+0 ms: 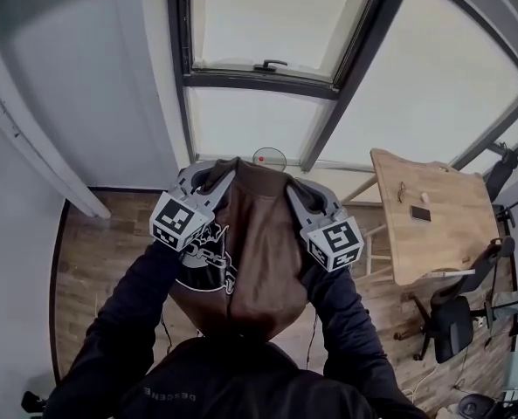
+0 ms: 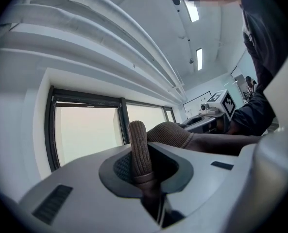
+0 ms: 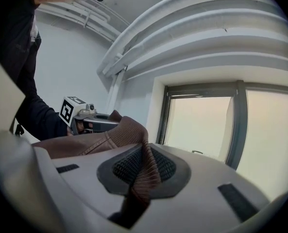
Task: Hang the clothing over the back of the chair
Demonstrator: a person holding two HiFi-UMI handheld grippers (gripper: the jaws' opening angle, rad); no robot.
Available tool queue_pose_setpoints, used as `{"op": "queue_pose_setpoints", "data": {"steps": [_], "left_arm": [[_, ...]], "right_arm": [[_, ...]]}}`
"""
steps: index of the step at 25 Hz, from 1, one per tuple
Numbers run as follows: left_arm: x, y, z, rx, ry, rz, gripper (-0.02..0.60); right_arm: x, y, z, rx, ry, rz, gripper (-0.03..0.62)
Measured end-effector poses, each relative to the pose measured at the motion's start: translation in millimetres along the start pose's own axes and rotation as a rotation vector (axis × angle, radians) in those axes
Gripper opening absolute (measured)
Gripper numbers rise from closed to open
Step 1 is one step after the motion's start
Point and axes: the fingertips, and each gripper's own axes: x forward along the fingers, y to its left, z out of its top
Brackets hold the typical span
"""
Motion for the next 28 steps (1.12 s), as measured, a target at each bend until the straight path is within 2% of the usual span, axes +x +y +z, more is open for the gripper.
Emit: {"op": "queue_pose_setpoints", "data": {"steps": [3, 8, 11, 13, 15, 18, 23, 28], "left_arm": [[3, -1, -19, -0.006, 0.032, -0.015, 0.049], [3, -9, -57, 0.051, 0.134, -0.049, 0.061], [3, -9, -76, 0.033, 0.18, -0.063, 0.076], [1, -6, -89, -0.002, 0.21, -0.054, 0.123], [0, -4, -95, -0.032, 0.224, -0.042, 0.219], [-1, 0, -94, -0.057, 0.221, -0.032, 0.29], [-2, 1, -76, -0.049, 0.182, -0.019, 0.298], [-4, -4, -39, -0.057, 0.114, -0.006, 0.298]], "right_arm": [[8, 0, -22, 0.025, 0.032, 0.019, 0.048], [16, 7, -54, 0.05, 0.12, 0.063, 0.058], [21, 9, -68, 0.043, 0.174, 0.071, 0.116], [23, 11, -76, 0.049, 0.199, 0.081, 0.169], [24, 13, -83, 0.074, 0.215, 0.094, 0.204], [22, 10, -85, 0.112, 0.212, 0.093, 0.26], [20, 6, -67, 0.146, 0.138, 0.072, 0.259], [14, 14, -29, 0.158, 0.033, 0.078, 0.248]]}}
